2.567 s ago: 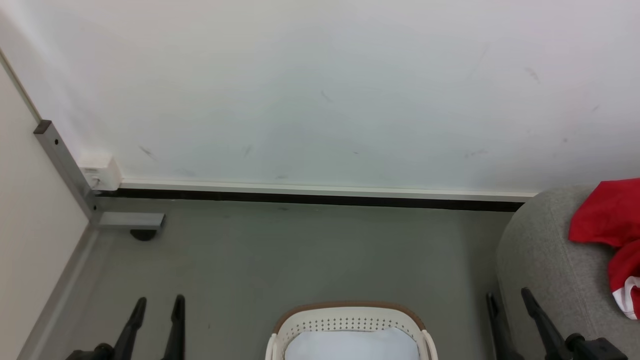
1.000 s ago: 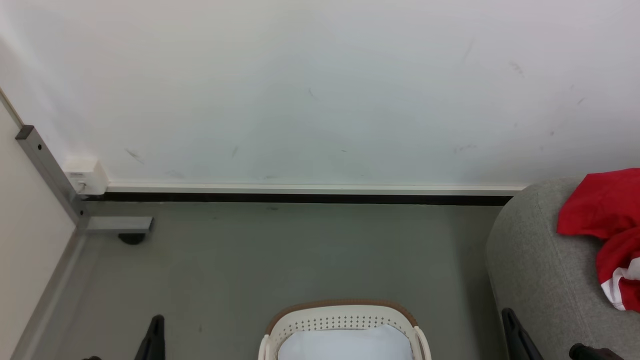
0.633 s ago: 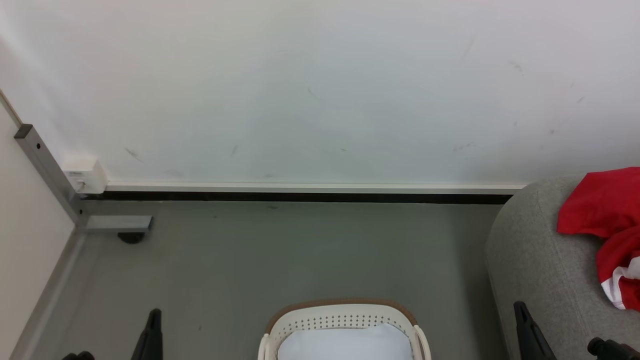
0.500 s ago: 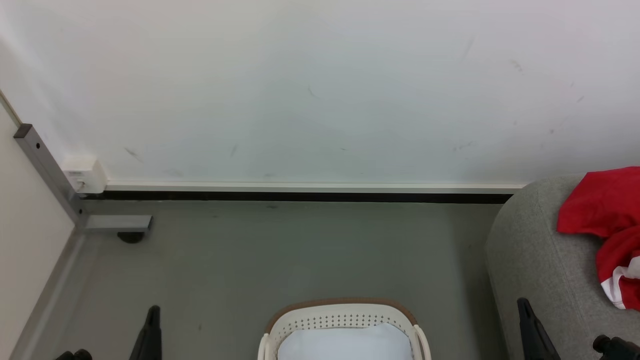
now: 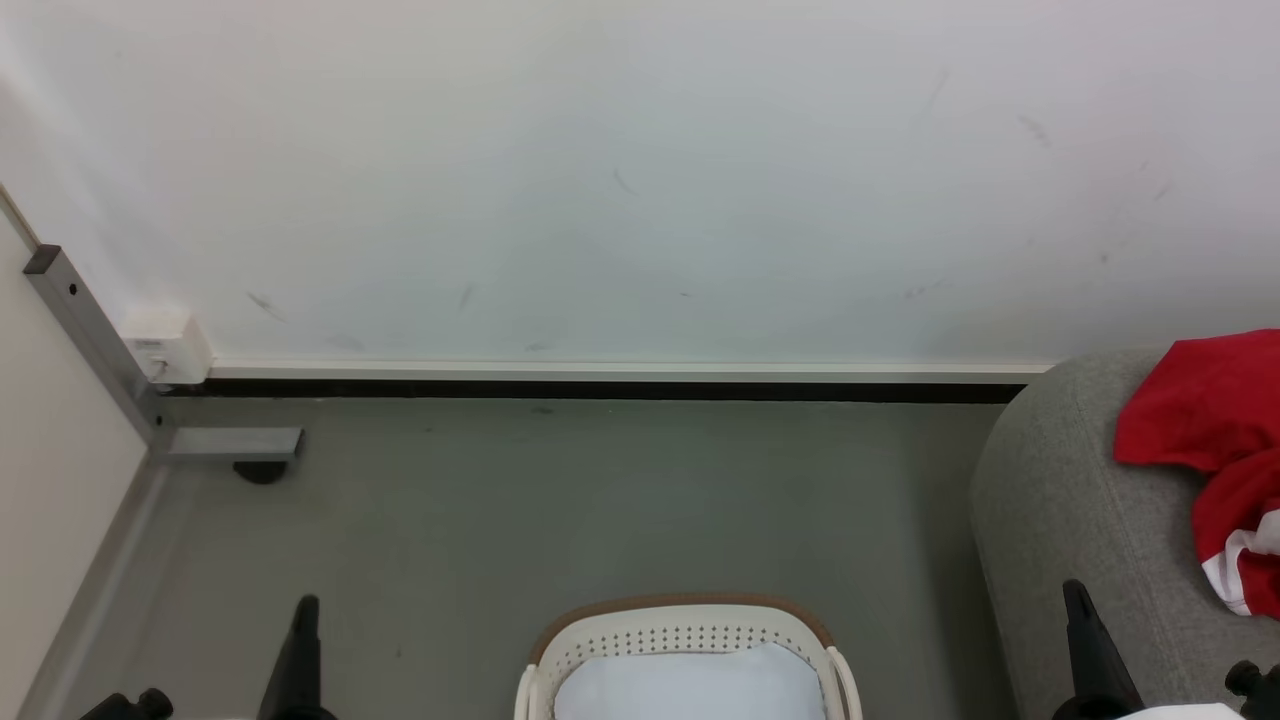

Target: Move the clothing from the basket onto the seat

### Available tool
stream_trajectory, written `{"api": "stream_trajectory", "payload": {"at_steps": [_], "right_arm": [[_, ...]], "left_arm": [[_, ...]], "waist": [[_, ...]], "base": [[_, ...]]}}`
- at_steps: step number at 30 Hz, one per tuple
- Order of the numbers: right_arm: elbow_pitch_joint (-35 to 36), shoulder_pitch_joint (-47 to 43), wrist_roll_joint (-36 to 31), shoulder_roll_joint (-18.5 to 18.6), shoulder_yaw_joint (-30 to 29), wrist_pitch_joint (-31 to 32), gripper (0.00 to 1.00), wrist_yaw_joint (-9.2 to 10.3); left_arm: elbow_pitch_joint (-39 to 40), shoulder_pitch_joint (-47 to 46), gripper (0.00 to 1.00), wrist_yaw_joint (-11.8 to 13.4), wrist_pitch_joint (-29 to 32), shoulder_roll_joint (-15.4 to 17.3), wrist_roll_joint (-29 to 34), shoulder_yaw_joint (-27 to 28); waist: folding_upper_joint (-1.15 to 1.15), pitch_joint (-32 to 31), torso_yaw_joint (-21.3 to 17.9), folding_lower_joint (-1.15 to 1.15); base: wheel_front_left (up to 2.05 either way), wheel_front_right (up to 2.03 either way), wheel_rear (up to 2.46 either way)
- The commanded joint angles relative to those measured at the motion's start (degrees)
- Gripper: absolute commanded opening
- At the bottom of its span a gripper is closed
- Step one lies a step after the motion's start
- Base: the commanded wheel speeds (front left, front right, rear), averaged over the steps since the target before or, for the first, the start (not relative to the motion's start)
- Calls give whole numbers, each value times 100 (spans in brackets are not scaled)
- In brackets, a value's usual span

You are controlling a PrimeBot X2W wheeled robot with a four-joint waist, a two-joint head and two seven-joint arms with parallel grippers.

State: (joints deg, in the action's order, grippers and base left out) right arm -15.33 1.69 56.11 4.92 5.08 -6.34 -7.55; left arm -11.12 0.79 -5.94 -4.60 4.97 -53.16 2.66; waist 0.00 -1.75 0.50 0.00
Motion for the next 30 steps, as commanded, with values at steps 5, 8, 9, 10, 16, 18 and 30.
{"api": "stream_trajectory", "payload": {"at_steps": [5, 8, 9, 10, 16, 18, 30], "right_arm": [[81, 183, 485, 58, -87, 94, 0, 5], [83, 199, 616, 67, -103, 121, 0, 5], [84, 207, 686, 72, -111, 131, 0, 5], [85, 215, 754, 76, -119, 146, 0, 5], [91, 246, 1133, 100, -163, 220, 0, 6], [93, 253, 1242, 109, -179, 238, 0, 6], [109, 326, 1925, 160, -265, 369, 0, 7]], "left_arm": [[30, -194, 0, 13, 122, 9, -494, 66], [25, -213, 0, 14, 162, 2, -604, 81], [22, -223, 0, 15, 176, -2, -668, 88], [20, -234, 0, 15, 194, -6, -734, 94], [5, -289, 0, 18, 296, -31, -1086, 129], [1, -309, 0, 19, 326, -39, -1205, 141], [-26, -415, 0, 20, 518, -80, -1838, 203]], "waist": [[0, 12, -3, 0], [0, 16, -5, 0], [0, 18, -5, 0], [0, 20, -6, 0], [0, 33, -10, 0], [0, 37, -11, 0], [0, 62, -18, 0]], "base": [[0, 0, 0], [0, 0, 0], [0, 0, 0], [0, 0, 0], [0, 0, 0], [0, 0, 0], [0, 0, 0]]}}
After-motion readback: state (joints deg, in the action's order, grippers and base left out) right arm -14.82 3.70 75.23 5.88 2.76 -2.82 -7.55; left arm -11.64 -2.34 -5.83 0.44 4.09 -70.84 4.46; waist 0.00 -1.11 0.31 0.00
